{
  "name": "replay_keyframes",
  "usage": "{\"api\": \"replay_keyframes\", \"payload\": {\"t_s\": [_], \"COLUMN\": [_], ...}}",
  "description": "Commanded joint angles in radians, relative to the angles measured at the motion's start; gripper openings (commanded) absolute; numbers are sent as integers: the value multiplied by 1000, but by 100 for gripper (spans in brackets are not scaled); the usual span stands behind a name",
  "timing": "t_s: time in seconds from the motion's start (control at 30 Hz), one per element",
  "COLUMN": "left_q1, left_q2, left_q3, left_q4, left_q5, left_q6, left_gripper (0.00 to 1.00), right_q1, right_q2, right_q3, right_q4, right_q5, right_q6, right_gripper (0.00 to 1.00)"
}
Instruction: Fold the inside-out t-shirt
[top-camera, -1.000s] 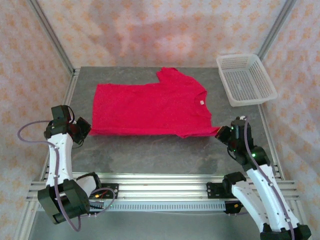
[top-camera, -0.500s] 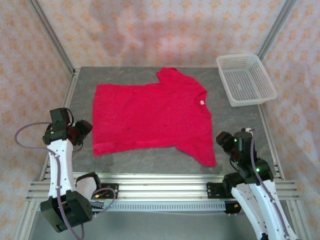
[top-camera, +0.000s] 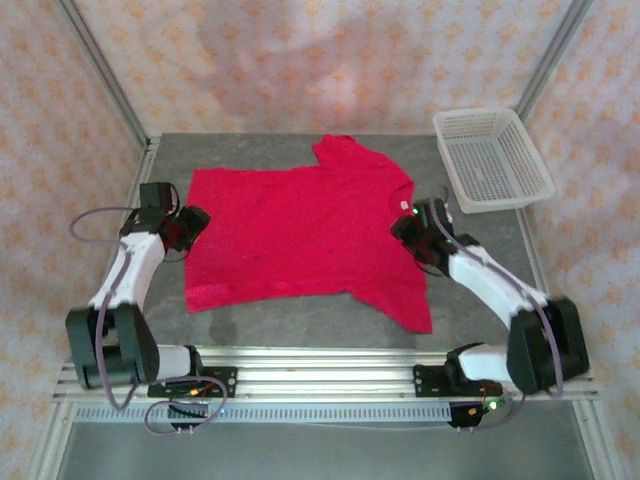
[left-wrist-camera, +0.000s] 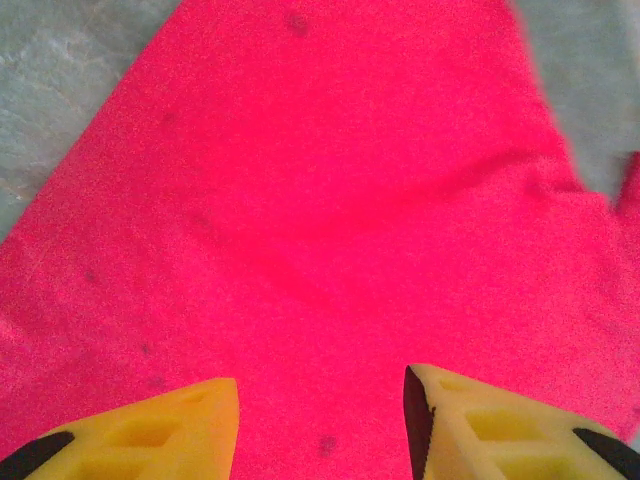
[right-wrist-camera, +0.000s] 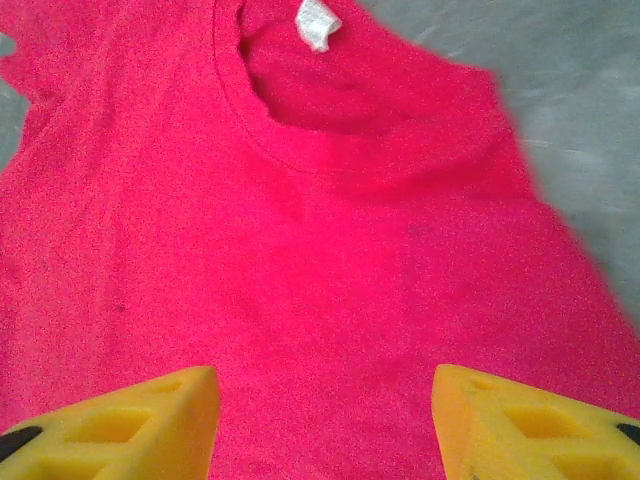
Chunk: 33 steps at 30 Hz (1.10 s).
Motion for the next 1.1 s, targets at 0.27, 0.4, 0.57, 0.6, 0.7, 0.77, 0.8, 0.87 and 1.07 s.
{"api": "replay_keyframes", "payload": {"t_s": [0.27, 0.4, 0.57, 0.6, 0.7, 0.77, 0.8, 0.87, 1.07], "left_q1": [-10, -10, -12, -13, -15, -19, -21, -27, -63], "left_q2": [523, 749, 938, 964, 1024, 1047, 1044, 1009, 759], "left_q3": [369, 562, 797, 839, 944, 997, 1012, 1012, 893], "left_q4": [98, 42, -61, -78, -113, -134, -139, -138, -146], "left_q5": [-39, -41, -29, -29, -23, -7, -1, 2, -62], "left_q6": [-41, -31, -16, -11, -2, 7, 14, 28, 71], "left_gripper": [46, 46, 46, 46, 46, 47, 48, 48, 49], "right_q1": [-44, -84, -128, -136, -156, -167, -172, -175, -160], "right_q2": [568, 739, 889, 911, 949, 964, 964, 952, 746], "right_q3": [437, 600, 776, 811, 886, 940, 972, 1032, 1068], "right_q4": [145, 75, -51, -73, -106, -136, -150, -187, -302], "right_q5": [-2, -9, 11, 17, 30, 27, 19, -4, -70], "right_q6": [27, 43, 55, 52, 34, 16, -1, -42, -161], "right_gripper": [54, 51, 49, 48, 48, 48, 47, 47, 50]}}
